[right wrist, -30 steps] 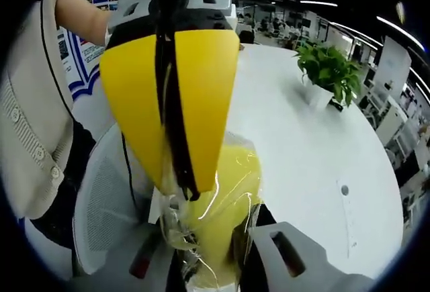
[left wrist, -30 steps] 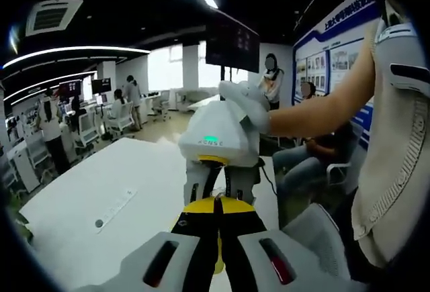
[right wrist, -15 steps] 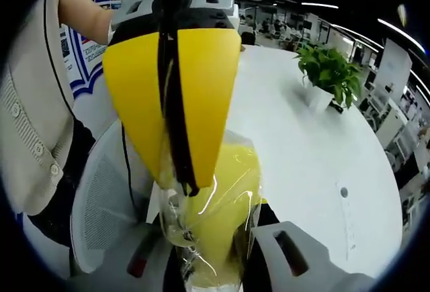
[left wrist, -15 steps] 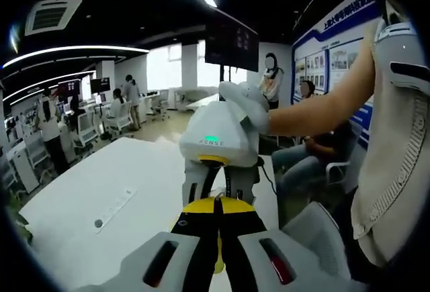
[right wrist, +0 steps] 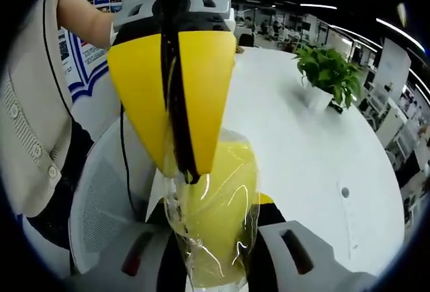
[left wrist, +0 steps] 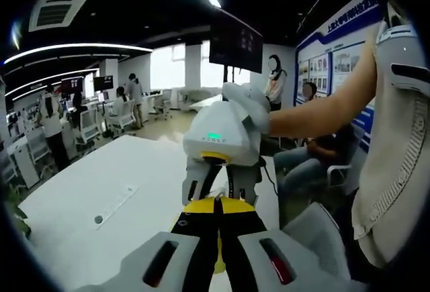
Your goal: Compare the silicone blocks by pressing each to a similar depth, holding the contact briefly, and releasing to observe deformation and rebound differences across the visible hardness samples.
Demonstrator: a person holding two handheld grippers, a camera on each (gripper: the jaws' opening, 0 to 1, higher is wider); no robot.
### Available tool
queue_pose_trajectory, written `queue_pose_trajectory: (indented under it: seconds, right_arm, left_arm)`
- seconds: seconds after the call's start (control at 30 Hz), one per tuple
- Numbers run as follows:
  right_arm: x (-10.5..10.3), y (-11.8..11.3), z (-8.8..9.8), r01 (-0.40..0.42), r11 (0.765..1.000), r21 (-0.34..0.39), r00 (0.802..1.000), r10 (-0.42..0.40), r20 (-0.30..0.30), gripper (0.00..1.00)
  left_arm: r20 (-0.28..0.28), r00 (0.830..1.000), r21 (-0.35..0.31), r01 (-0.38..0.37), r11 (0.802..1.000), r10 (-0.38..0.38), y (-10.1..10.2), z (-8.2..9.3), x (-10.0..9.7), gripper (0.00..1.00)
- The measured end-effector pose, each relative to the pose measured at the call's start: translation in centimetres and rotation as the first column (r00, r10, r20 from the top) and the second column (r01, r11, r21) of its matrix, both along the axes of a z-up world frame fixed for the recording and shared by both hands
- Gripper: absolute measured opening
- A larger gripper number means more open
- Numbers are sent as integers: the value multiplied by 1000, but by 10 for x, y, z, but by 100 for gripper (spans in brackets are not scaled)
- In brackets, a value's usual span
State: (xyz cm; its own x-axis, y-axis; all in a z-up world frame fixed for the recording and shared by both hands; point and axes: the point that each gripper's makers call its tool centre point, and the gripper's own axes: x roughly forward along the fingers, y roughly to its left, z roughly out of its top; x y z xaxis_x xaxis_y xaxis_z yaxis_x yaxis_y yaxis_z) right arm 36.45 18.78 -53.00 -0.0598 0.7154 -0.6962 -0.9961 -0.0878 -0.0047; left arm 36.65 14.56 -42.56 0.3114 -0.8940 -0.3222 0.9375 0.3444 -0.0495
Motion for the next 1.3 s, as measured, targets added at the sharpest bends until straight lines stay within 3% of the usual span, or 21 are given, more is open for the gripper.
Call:
queue_pose_trajectory:
  seconds: [1.3]
  right_arm:
    - [7, 1, 4, 50, 997, 52, 999, -50, 7, 40]
  left_arm:
    - [-20, 999, 0, -24, 1000, 24, 10, -7, 10, 0]
